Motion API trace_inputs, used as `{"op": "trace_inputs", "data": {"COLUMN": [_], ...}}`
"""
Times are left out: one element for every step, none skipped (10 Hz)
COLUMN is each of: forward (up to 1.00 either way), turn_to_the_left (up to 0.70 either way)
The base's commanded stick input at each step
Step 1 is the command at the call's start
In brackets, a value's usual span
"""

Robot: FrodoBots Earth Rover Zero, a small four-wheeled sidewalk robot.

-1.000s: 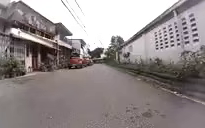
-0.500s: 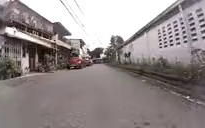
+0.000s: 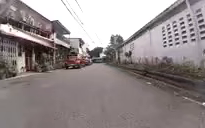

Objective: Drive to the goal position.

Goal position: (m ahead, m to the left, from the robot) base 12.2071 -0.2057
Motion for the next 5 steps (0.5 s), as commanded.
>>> {"op": "trace_inputs", "data": {"forward": [0.70, 0.70, 0.70, 0.70, 0.70], "turn_to_the_left": [0.00, 0.00, 0.00, 0.00, 0.00]}}
